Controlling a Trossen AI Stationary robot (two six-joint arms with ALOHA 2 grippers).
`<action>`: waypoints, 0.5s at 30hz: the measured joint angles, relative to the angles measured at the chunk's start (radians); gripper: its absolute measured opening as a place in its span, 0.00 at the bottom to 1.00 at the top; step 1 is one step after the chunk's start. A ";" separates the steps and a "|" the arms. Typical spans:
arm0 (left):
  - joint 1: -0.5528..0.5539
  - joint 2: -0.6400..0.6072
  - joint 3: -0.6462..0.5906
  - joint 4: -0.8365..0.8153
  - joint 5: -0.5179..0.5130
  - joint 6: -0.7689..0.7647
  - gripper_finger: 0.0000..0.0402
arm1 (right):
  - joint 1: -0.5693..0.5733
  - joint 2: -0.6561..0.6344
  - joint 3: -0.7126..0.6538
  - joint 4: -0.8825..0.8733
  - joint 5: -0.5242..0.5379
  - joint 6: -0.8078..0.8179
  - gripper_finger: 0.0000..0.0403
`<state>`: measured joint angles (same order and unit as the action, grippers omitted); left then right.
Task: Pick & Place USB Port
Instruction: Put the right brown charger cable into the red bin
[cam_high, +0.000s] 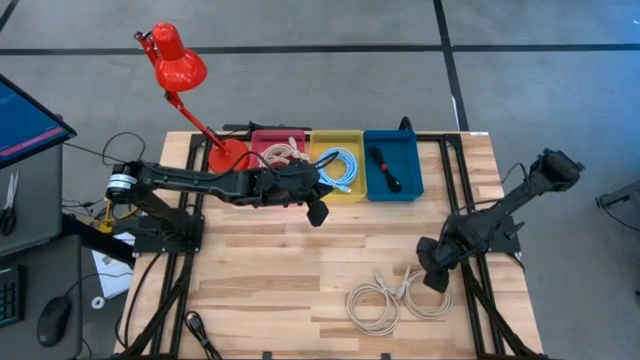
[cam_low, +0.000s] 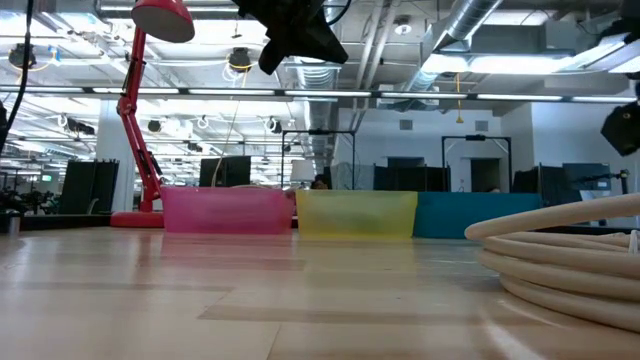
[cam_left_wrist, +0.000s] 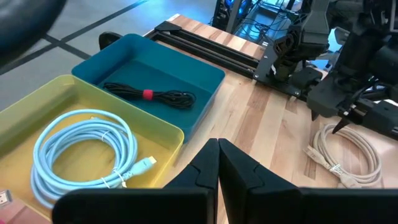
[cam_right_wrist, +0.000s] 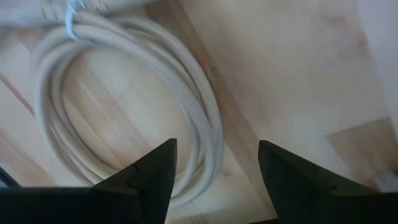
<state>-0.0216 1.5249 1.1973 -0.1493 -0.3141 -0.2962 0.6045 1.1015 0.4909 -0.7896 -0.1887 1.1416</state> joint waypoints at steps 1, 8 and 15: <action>0.000 0.000 0.000 0.000 0.000 0.000 0.02 | 0.007 0.000 -0.009 0.009 -0.002 0.009 0.54; 0.000 0.000 0.000 0.000 0.000 0.000 0.02 | 0.053 0.000 -0.051 0.056 -0.024 0.038 0.52; 0.000 0.000 0.000 0.000 0.000 0.000 0.02 | 0.064 -0.001 -0.101 0.147 -0.031 0.064 0.33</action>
<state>-0.0216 1.5253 1.1969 -0.1495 -0.3138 -0.2962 0.6682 1.1005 0.3898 -0.6421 -0.2200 1.2060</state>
